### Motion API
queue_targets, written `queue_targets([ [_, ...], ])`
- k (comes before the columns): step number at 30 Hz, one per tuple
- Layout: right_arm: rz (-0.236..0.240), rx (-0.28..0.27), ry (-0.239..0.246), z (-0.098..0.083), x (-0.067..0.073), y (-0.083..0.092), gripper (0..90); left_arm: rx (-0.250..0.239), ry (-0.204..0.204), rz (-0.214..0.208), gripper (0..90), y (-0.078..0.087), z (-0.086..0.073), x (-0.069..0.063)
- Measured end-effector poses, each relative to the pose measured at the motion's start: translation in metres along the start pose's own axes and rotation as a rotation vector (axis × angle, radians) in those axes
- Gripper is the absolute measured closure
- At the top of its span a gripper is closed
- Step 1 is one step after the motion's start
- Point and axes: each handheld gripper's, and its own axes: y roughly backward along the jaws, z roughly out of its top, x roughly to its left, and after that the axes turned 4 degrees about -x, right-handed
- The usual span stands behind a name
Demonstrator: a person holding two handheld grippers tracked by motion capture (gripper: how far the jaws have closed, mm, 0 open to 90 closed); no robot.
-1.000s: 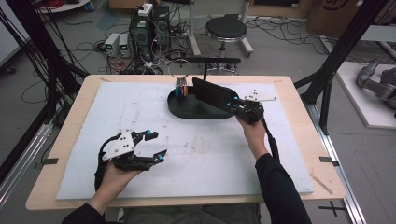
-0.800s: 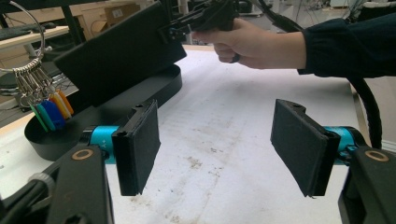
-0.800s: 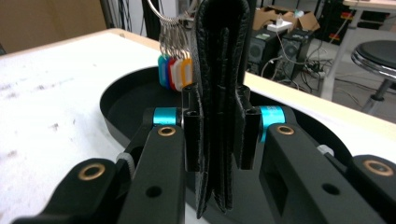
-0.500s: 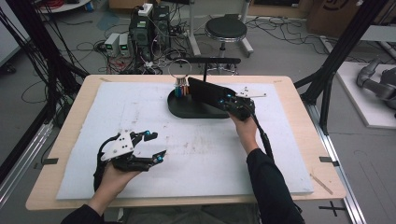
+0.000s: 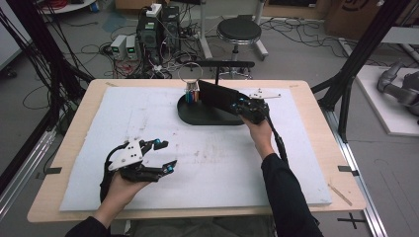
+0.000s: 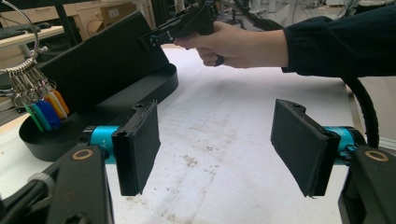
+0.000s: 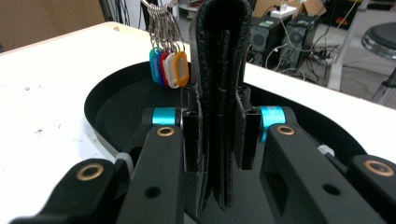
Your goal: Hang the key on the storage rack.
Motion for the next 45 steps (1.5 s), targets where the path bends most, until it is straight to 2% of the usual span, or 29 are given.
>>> queue_targets([
  [4,0.001,0.034,-0.027,-0.003,-0.003,-0.001,77.4,-0.001,0.000,0.003,32.6,0.001,0.000,0.000],
  [7,-0.005,0.042,-0.027,-0.004,-0.005,-0.002,77.3,0.001,0.001,0.001,32.7,0.001,0.000,0.000],
  [9,-0.006,0.075,-0.031,-0.005,-0.005,-0.004,77.2,0.002,0.001,0.000,32.6,0.000,-0.001,0.000],
  [11,-0.013,0.097,-0.020,-0.007,-0.006,-0.006,77.0,0.003,-0.003,-0.001,32.6,0.000,0.000,0.000],
  [19,-0.025,0.122,-0.024,-0.011,-0.008,-0.009,75.8,0.005,-0.003,-0.001,32.7,0.000,-0.001,0.000],
  [26,-0.059,0.195,-0.007,-0.017,-0.011,-0.011,72.3,0.009,-0.008,-0.008,32.6,-0.001,-0.001,-0.001],
  [29,-0.071,0.212,0.001,-0.018,-0.010,-0.012,69.3,0.011,-0.006,-0.008,32.6,-0.001,-0.002,0.000],
  [35,-0.081,0.208,0.018,-0.016,-0.006,-0.013,62.3,0.013,-0.008,-0.007,32.6,-0.001,-0.002,-0.001],
  [37,-0.087,0.205,0.009,-0.016,-0.007,-0.012,62.3,0.014,-0.006,-0.010,32.7,-0.001,-0.002,0.000],
  [38,-0.096,0.202,-0.003,-0.015,-0.007,-0.011,56.6,0.014,-0.006,-0.009,32.6,-0.001,-0.002,0.000],
  [39,-0.096,0.202,-0.003,-0.015,-0.007,-0.011,56.6,0.015,-0.007,-0.008,32.6,-0.001,-0.002,-0.001],
  [45,-0.097,0.198,-0.004,-0.010,-0.009,-0.002,44.0,0.017,-0.009,-0.009,32.6,-0.001,-0.002,-0.001],
])
